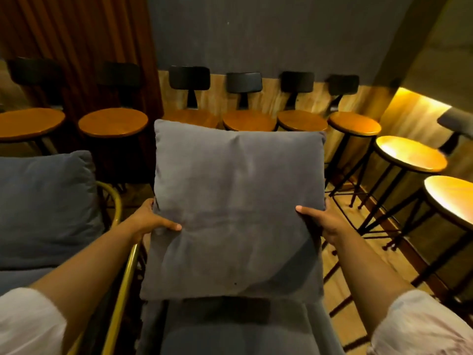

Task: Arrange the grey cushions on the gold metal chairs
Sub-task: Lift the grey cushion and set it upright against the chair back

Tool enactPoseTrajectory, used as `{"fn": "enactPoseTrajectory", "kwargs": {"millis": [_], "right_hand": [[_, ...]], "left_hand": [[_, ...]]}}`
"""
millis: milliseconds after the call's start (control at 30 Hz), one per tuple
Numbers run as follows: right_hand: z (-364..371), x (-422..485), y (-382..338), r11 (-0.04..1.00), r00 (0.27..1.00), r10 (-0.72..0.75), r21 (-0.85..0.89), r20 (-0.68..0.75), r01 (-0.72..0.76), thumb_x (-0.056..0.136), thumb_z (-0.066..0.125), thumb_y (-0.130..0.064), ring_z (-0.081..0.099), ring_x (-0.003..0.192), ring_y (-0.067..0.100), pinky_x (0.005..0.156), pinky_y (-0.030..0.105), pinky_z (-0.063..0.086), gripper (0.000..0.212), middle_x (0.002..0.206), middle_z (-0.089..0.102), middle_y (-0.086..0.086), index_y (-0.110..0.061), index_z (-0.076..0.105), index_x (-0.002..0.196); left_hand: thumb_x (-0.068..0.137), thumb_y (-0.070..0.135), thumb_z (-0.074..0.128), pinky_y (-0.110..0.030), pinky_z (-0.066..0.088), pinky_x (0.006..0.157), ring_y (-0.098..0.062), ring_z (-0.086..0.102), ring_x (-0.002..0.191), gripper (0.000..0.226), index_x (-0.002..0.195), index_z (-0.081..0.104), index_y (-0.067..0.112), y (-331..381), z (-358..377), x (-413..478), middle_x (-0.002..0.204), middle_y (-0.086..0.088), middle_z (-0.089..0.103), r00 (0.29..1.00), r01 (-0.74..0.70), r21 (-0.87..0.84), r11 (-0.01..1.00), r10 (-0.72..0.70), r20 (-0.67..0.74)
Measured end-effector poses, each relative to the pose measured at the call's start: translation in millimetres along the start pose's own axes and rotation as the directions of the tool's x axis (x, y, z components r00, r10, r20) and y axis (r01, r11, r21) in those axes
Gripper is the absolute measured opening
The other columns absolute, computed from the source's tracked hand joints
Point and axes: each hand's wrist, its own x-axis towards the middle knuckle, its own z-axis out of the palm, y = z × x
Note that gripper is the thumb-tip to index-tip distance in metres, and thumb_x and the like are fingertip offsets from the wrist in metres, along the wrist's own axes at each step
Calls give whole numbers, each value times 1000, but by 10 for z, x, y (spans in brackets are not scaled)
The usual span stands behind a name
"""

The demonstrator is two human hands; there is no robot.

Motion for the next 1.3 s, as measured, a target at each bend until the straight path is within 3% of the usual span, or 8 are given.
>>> {"fn": "enactPoseTrajectory", "kwargs": {"millis": [100,233,333,567,833,933,1133,1300], "right_hand": [[56,537,-191,1000,999,-17,-10,-33,17,59,88,-25,54,106,18,89,38,42,99,120,55,-6,-22,32,140],[218,1248,-291,997,992,-8,-74,-123,-2,20,84,-65,42,131,29,107,53,36,145,144,42,2,-23,23,144],[322,1679,-128,999,984,-33,-26,-176,29,51,84,-50,42,131,28,104,44,39,117,146,40,5,-19,21,145],[504,2321,531,990,947,-115,43,-301,134,69,82,-23,52,113,19,93,31,43,90,122,49,-2,-14,28,139],[445,2371,1157,997,958,-66,-66,-279,50,67,83,-30,45,118,17,104,37,39,99,143,42,4,-18,19,142],[461,2226,1394,991,966,0,-128,-258,-34,53,85,-50,47,124,23,105,42,41,113,142,43,7,-17,18,139],[451,2228,1350,969,951,-101,-246,-291,28,73,77,-38,46,124,23,104,36,40,93,144,40,9,-13,17,141],[459,2199,1486,967,960,-18,-249,-278,-54,75,74,-41,41,132,29,109,40,37,97,149,35,9,-16,12,146]], "left_hand": [[52,0,87,-53,45,100,-38,47,126,102,138,33,9,140,172,509,140,-13,47,1000,-23,-27,999,23,-17],[60,0,84,-59,43,100,-38,44,130,106,144,22,15,302,307,1218,147,-14,38,999,-45,-67,997,43,-33],[59,5,86,-60,41,102,-37,40,134,112,146,18,20,286,389,1656,150,-11,34,997,-64,-72,995,62,-35],[64,21,84,-46,49,93,-32,40,135,105,145,17,21,-134,669,2268,151,-8,34,982,-150,-36,988,145,-118],[69,15,80,-46,32,113,-30,37,138,99,146,17,13,-743,932,2340,152,-11,35,975,-129,33,991,133,-176],[70,29,78,-45,32,113,-30,37,138,98,146,19,15,-929,954,2315,151,-11,36,989,-61,40,997,66,-134],[62,65,66,-46,45,101,-36,51,125,101,144,33,17,-879,923,2303,140,-14,52,968,-43,181,982,86,-235],[62,66,67,-46,38,109,-31,42,135,102,146,32,19,-958,869,2396,150,-8,42,997,-26,189,982,40,-70]]}}
